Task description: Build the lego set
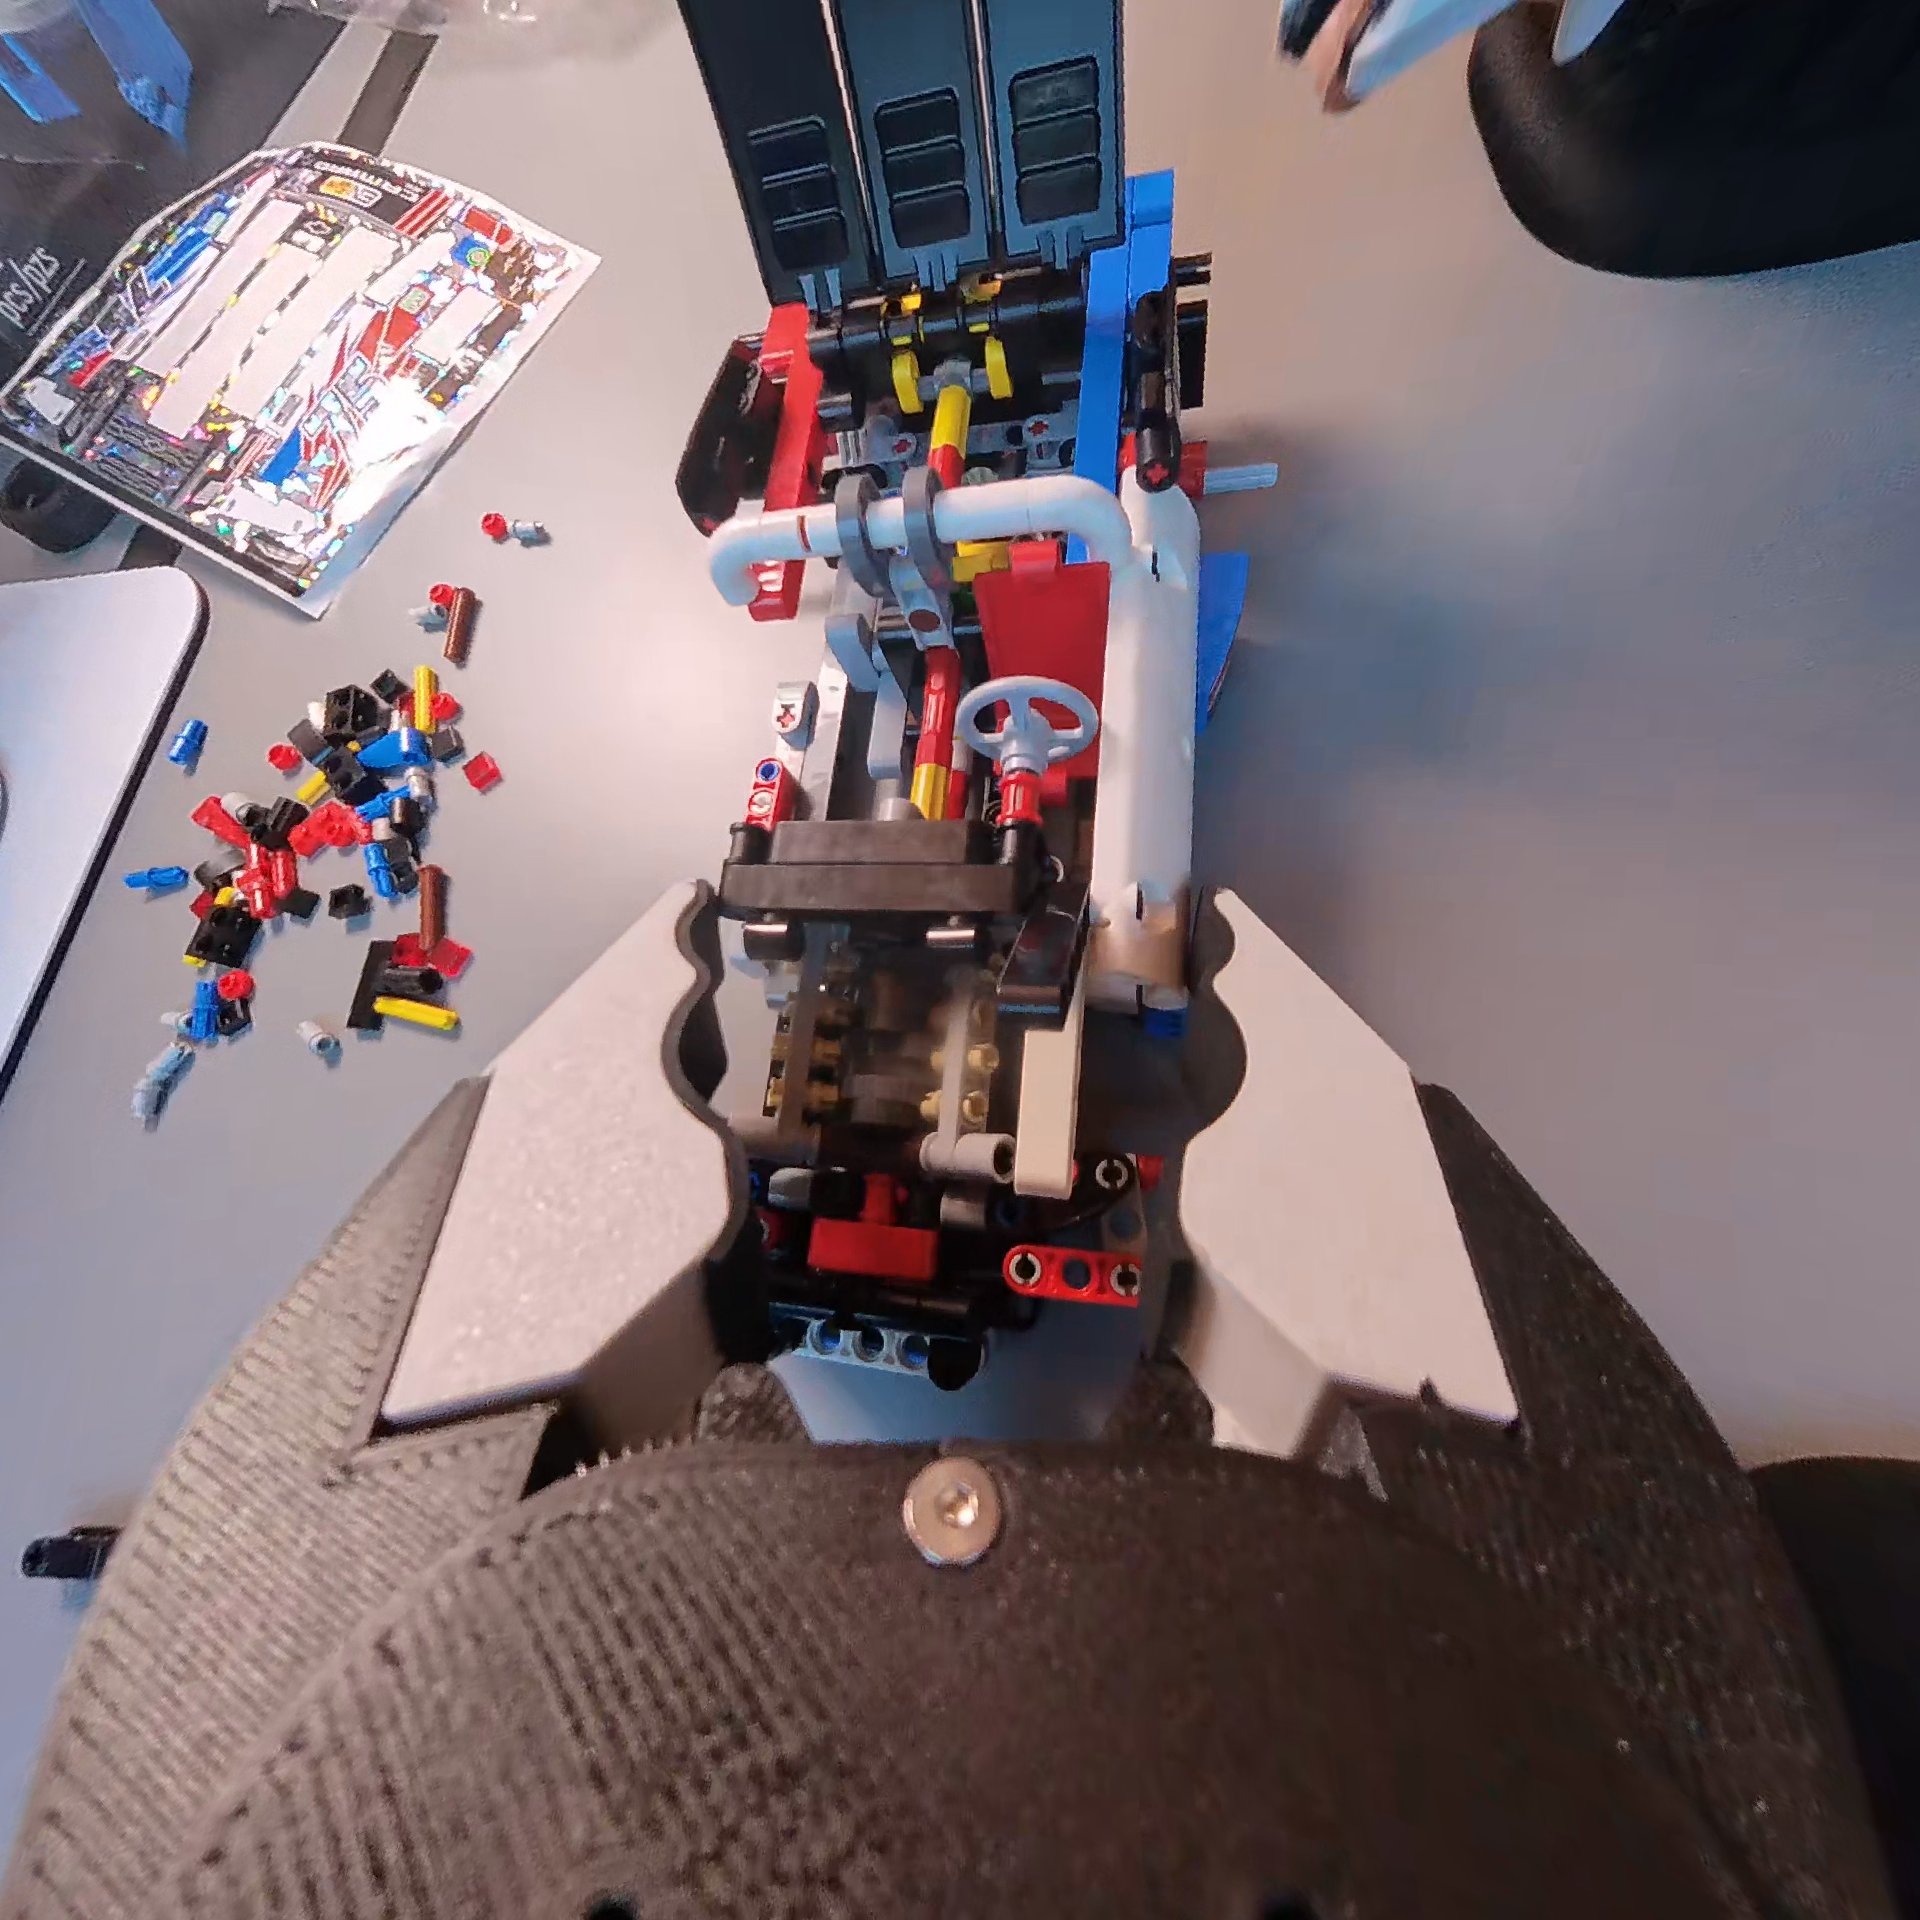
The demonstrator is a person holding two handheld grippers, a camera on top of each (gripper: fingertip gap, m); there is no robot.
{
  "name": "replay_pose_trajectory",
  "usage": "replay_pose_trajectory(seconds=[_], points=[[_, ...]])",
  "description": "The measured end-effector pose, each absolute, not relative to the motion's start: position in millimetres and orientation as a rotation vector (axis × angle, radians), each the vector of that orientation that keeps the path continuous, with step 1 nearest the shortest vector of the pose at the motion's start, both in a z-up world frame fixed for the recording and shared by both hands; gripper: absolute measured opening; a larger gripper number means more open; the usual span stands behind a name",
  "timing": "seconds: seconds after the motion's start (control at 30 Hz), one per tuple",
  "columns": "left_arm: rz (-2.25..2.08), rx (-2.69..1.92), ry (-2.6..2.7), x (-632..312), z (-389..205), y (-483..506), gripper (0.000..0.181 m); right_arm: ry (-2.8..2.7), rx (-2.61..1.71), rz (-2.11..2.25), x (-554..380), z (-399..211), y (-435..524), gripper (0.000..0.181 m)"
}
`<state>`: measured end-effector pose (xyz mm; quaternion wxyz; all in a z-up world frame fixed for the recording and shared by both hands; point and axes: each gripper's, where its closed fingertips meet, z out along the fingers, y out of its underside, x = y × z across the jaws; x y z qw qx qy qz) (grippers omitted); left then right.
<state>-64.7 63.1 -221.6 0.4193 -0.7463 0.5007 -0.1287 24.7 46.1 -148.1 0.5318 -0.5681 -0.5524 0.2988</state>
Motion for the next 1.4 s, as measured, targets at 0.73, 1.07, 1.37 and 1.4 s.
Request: replay_pose_trajectory(seconds=[0.73,1.07,1.37,1.4], points=[[-0.363,-1.831,1.188,-68,-212,57,0.075,-1.385,-1.475,0.598,26,-185,58,0.008],[-0.403,-1.788,1.127,-63,-195,44,0.070,-1.356,-1.489,0.509,30,-188,68,0.007],[-0.260,-1.708,1.080,-66,-191,28,0.074,-1.134,-1.571,0.354,55,-179,111,0.002],[-0.280,-1.716,1.077,-66,-192,26,0.076,-1.115,-1.548,0.397,55,-172,107,0.002]])
